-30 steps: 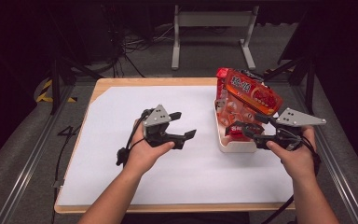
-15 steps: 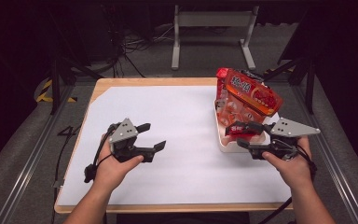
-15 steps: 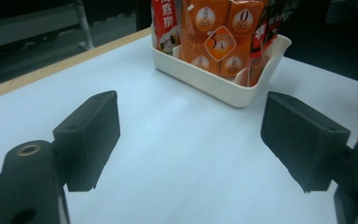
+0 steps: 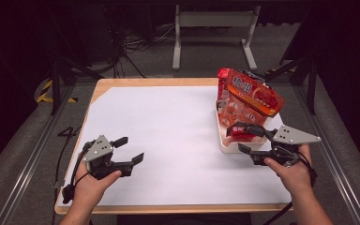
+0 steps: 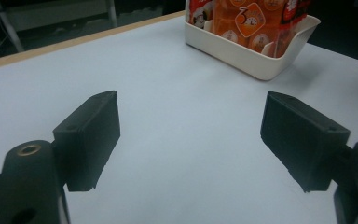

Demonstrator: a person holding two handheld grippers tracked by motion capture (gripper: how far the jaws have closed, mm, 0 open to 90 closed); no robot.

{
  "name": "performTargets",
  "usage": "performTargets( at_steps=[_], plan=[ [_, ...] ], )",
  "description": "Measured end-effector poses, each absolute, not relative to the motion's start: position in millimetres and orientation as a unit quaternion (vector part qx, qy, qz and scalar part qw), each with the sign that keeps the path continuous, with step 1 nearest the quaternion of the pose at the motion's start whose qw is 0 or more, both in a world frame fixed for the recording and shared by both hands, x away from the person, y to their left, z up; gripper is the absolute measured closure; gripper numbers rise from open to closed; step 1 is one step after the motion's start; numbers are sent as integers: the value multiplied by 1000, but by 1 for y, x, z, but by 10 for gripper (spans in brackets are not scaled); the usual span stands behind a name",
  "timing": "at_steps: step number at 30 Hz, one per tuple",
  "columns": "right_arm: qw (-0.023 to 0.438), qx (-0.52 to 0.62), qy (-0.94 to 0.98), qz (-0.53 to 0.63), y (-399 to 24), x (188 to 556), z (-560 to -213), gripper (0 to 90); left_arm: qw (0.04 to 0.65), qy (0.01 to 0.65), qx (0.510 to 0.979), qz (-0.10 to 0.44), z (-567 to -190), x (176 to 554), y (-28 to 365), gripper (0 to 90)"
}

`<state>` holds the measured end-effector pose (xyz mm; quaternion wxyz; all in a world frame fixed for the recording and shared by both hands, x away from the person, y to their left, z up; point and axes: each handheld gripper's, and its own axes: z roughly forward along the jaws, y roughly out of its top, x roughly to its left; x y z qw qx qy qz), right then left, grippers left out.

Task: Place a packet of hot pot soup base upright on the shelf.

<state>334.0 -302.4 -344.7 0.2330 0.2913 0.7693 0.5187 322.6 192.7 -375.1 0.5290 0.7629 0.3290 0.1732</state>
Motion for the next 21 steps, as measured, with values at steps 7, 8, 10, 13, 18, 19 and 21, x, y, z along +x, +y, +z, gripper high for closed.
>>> performTargets(
  at_steps=[7,8,10,13,18,19,21],
  plan=[
    [227,292,771,518,-302,337,-347,276,541,333,752,175,-371,324,202,208],
    [227,293,772,517,-302,337,-347,276,541,333,752,177,-371,324,202,208],
    [228,294,772,516,-302,337,-348,276,542,335,750,177,-371,324,203,207],
    [230,295,771,515,-303,337,-347,276,542,336,750,176,-372,324,205,207],
    [233,295,769,517,-304,337,-346,276,545,337,746,179,-371,325,205,207],
    [233,295,768,519,-304,337,-346,276,545,337,746,179,-371,325,206,207],
    [232,296,768,518,-304,336,-345,297,544,337,747,181,-371,324,206,207]
  ],
)
